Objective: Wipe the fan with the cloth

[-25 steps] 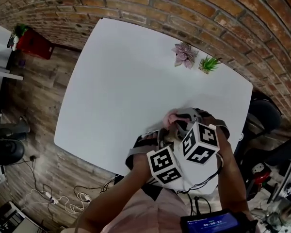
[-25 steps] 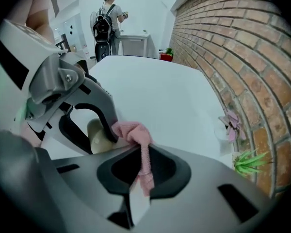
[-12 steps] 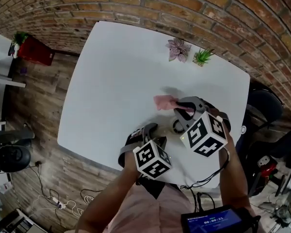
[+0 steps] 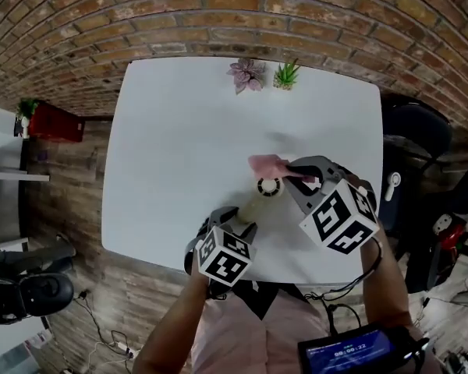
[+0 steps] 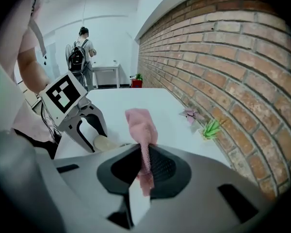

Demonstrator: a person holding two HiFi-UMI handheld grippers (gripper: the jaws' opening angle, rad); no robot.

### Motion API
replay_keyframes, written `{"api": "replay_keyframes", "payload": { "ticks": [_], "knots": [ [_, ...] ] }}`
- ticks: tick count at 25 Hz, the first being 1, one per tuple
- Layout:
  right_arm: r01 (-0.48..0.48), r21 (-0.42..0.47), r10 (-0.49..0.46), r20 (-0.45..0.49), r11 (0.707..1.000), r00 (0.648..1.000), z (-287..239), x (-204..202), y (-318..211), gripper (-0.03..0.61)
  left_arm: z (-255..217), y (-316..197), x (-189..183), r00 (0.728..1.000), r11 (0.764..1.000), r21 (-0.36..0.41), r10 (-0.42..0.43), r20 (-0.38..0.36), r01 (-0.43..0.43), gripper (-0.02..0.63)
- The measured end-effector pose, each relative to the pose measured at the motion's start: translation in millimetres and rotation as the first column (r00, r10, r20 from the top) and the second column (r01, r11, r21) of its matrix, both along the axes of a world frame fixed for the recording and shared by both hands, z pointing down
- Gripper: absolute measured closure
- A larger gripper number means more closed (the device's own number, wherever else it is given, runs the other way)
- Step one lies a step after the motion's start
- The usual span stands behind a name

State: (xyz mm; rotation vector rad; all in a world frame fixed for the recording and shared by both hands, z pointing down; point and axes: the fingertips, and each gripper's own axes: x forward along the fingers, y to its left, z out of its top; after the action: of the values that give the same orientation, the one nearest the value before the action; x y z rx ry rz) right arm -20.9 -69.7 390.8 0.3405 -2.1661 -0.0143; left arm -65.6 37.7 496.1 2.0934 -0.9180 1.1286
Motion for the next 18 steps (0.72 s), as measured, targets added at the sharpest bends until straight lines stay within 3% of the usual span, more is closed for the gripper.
{"api": "replay_keyframes", "payload": {
  "ticks": [7,18],
  "knots": [
    [-0.067,-0.031,0.067,0.011,0.997,0.998,4.7,40.0,25.4,0.541,0.3,14.9,26.8,0.999,0.999,0.005,0.034,0.015,-0.034,0.402],
    [-0.133,-0.049,0.133,0.001,0.990,0.991,14.1,85.4,45.7,0.540,-3.7,24.7,67.9,0.999,0.999,0.002,0.041,-0.032,-0.041,0.403]
  ]
}}
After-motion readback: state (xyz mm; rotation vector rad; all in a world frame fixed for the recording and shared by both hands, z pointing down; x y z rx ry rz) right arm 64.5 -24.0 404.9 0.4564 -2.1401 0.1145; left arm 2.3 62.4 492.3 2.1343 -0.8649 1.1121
